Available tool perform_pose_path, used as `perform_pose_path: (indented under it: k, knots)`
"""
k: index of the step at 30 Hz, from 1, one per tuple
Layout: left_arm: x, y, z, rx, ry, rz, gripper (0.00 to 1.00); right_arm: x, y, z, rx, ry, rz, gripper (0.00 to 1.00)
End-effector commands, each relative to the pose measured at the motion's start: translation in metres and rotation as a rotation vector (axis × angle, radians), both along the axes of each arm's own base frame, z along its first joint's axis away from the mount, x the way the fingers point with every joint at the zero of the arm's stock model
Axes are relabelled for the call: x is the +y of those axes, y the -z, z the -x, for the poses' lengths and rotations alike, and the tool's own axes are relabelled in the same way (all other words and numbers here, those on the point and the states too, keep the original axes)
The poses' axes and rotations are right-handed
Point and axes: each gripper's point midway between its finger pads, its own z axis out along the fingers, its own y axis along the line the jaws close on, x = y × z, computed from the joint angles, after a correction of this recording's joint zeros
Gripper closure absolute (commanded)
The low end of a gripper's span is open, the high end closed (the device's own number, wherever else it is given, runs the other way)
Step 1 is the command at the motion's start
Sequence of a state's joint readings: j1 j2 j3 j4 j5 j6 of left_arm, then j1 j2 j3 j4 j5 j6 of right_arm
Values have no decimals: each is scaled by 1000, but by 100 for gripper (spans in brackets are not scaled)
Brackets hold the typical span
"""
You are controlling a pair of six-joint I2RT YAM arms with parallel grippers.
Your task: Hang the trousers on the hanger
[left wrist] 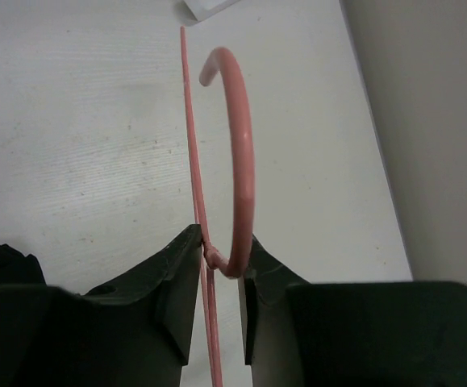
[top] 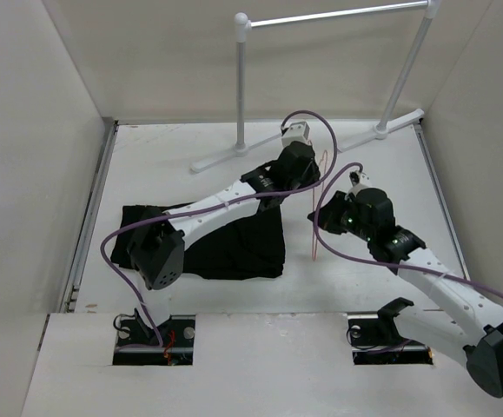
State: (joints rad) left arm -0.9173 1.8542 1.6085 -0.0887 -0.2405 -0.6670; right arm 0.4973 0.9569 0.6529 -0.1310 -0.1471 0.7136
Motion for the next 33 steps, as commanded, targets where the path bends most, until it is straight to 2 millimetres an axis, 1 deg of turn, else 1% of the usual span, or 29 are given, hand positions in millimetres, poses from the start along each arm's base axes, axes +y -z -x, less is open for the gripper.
perform_pose_path:
  k: [1, 3, 5, 6, 7, 9, 11, 13, 14, 15, 17, 18, 19, 20, 21, 22, 24, 26, 27, 29, 33]
  knots:
    - [-10, -5, 2, -22, -1, 41, 83, 4, -19, 1, -64, -12, -35, 96]
    - [-9, -3, 4, -22, -13, 30, 85, 3, -19, 3, -64, -13, -36, 96]
    - [-9, 5, 7, -11, -11, 14, 85, 3, -21, 4, -69, -18, -39, 97]
    - [-8, 8, 8, -12, -20, 2, 87, 3, -23, 5, -74, -18, -40, 97]
    - [-6, 10, 9, -17, -34, -9, 94, 2, -25, 5, -78, -18, -39, 96]
    - [0, 8, 10, -40, -72, -24, 98, 1, -27, 7, -81, -15, -40, 96]
    - [7, 2, 10, -62, -103, -22, 100, -1, -27, 9, -83, -13, -35, 92]
    - [14, -8, 11, -84, -125, -5, 100, -4, -25, 13, -81, -9, -32, 84]
    - [18, -12, 12, -96, -141, 5, 100, -5, -24, 16, -81, -9, -32, 78]
    - [21, -16, 13, -105, -148, 21, 100, -7, -24, 18, -82, -10, -31, 69]
    - [26, -23, 17, -115, -161, 58, 100, -9, -24, 25, -72, -18, -30, 49]
    - [31, -24, 19, -113, -172, 71, 100, -12, -25, 27, -72, -19, -25, 42]
    - [36, -25, 22, -109, -183, 85, 100, -14, -29, 30, -80, -22, -20, 36]
    - [40, -25, 24, -107, -193, 95, 100, -16, -33, 32, -90, -24, -18, 34]
    - [47, -25, 28, -101, -215, 124, 100, -18, -36, 33, -97, -24, -16, 34]
    - [52, -25, 30, -97, -229, 142, 100, -19, -38, 33, -101, -23, -14, 38]
    - [64, -23, 36, -87, -270, 196, 100, -20, -37, 27, -85, -10, -13, 58]
    - [76, -15, 43, -74, -317, 246, 100, -15, -28, 20, -47, -16, -10, 78]
    - [82, -8, 47, -67, -334, 263, 100, -11, -24, 16, -27, -20, -11, 84]
    - [90, 9, 52, -54, -362, 289, 100, -2, -20, 6, -23, -29, -17, 87]
    - [101, 42, 63, -12, -405, 326, 100, 24, -16, -11, -6, -74, -23, 79]
